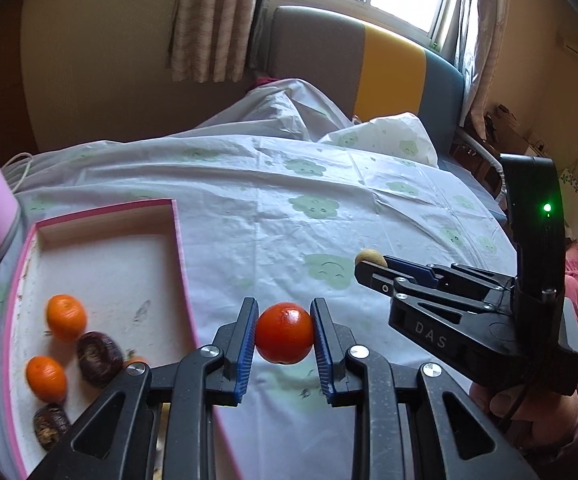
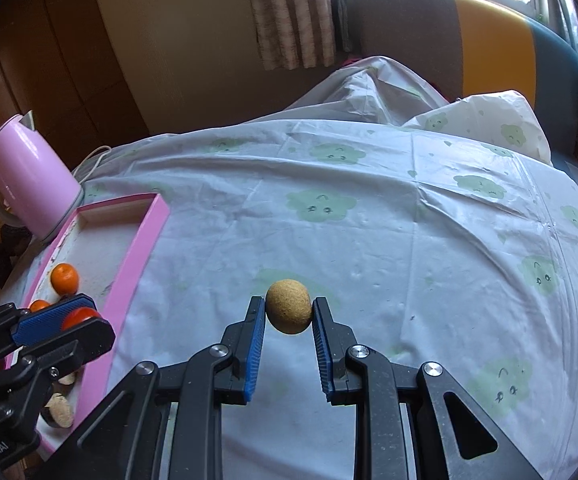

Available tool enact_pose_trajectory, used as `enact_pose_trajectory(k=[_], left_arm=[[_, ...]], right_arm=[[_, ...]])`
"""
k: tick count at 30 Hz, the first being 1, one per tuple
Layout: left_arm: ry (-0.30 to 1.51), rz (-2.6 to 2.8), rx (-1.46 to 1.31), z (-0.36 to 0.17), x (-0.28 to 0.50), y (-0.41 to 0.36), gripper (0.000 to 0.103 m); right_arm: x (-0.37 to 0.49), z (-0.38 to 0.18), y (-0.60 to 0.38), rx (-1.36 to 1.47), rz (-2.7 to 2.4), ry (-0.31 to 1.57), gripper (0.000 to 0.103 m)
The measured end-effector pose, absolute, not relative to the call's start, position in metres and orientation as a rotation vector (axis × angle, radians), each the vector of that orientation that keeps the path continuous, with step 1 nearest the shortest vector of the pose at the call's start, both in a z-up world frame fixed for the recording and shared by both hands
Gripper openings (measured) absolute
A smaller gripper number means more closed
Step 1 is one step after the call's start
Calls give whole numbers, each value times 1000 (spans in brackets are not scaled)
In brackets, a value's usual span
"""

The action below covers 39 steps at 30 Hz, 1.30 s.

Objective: Organize fruits
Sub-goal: 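Carry the tomato and small fruit into the tray and open both grippers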

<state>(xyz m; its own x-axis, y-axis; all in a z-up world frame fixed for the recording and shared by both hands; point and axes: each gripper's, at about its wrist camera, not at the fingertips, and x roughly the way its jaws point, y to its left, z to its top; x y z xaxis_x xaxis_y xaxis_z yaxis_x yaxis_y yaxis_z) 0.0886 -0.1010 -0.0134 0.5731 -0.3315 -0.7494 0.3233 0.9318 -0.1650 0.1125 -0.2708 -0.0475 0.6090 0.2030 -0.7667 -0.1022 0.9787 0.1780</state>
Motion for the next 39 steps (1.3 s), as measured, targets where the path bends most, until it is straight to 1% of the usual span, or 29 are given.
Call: enact_pose_trajectory(k=[4, 9, 13, 18, 23, 39], left_arm=[[859, -341, -13, -10, 78, -73, 27], [847, -265, -18, -11, 65, -28, 27], [850, -203, -34, -17, 54, 5, 27], [869, -159, -50, -30, 44, 29, 27], [897, -143, -77, -43, 37, 41, 27], [903, -147, -96, -54, 37, 42, 28]], right_arm=[[107, -41, -254, 112, 203, 891, 24], [99, -30, -208, 75, 287, 877, 24], [96, -27, -181, 47, 339, 869, 24], [94, -27, -142, 6, 404, 872, 24], [98, -33, -111, -34, 444, 896, 24], [125, -53, -85, -73, 421, 945, 24]])
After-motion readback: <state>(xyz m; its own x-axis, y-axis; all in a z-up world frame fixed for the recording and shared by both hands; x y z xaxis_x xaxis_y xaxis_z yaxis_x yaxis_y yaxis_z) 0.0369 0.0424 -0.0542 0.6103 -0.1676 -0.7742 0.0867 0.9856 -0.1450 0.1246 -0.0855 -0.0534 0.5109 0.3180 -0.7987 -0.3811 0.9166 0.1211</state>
